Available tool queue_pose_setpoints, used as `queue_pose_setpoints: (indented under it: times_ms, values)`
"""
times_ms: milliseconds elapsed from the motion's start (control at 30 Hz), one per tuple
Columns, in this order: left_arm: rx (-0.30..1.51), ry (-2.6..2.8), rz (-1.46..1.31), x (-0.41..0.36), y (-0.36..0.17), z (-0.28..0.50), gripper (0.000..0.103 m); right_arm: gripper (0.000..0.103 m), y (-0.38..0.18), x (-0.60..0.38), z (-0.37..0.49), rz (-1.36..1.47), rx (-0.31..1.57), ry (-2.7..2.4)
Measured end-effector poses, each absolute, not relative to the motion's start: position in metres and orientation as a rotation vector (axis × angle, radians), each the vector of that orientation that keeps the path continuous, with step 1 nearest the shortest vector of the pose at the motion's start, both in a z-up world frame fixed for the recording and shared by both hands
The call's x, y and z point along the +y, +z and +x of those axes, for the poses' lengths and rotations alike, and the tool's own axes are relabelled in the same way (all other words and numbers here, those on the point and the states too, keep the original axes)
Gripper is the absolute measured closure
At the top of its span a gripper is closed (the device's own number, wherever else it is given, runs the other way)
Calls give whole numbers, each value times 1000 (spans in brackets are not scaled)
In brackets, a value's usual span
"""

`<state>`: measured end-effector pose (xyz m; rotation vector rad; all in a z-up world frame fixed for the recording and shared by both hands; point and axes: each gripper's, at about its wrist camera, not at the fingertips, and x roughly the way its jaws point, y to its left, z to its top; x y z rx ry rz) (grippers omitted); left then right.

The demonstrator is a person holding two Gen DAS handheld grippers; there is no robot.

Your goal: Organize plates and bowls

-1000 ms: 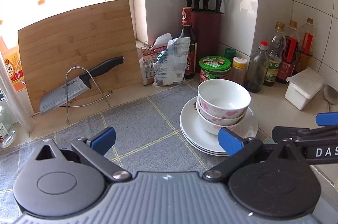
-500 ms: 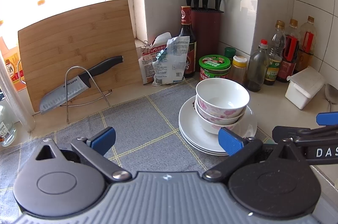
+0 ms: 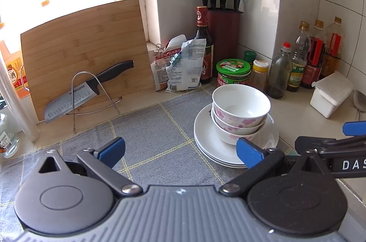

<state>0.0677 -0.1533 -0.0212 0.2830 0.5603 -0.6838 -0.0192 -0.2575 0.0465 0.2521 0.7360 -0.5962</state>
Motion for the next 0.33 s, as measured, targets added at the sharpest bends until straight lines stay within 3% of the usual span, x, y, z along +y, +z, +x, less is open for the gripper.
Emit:
queue_pose_setpoints:
  times_ms: [333]
  values:
    - [562,-689,279,-154,-20,68,1,0,48,-257,-19,250,733,-602]
